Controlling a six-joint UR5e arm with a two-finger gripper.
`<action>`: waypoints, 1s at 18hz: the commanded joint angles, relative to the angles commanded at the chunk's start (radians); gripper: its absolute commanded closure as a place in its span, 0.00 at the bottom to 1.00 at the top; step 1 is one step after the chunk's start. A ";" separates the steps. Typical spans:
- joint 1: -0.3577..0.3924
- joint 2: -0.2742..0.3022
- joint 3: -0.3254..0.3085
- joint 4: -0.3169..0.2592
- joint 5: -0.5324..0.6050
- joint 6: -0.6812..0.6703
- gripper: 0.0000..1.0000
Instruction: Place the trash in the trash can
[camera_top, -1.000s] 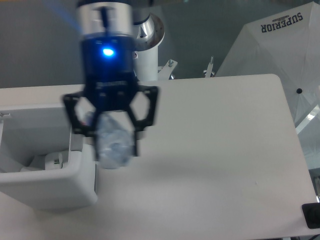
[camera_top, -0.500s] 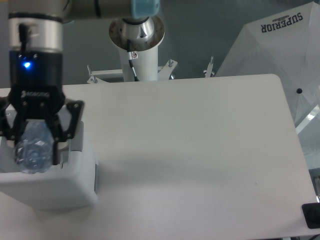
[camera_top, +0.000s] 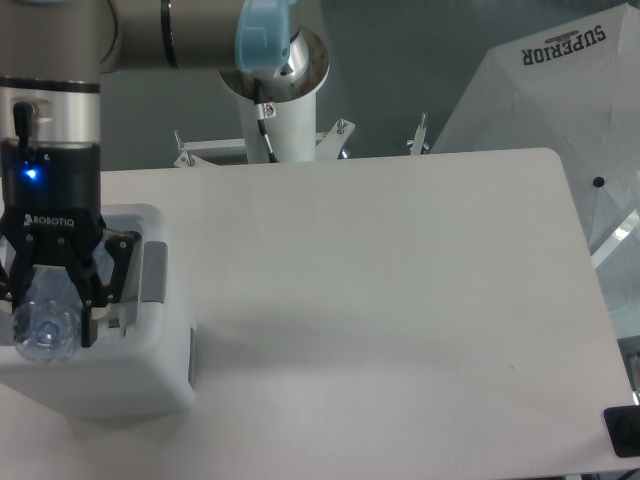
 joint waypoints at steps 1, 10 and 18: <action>0.000 0.002 -0.008 0.000 0.000 0.000 0.33; -0.008 0.008 -0.015 0.000 0.003 0.000 0.00; 0.115 0.015 0.014 -0.003 0.005 0.135 0.00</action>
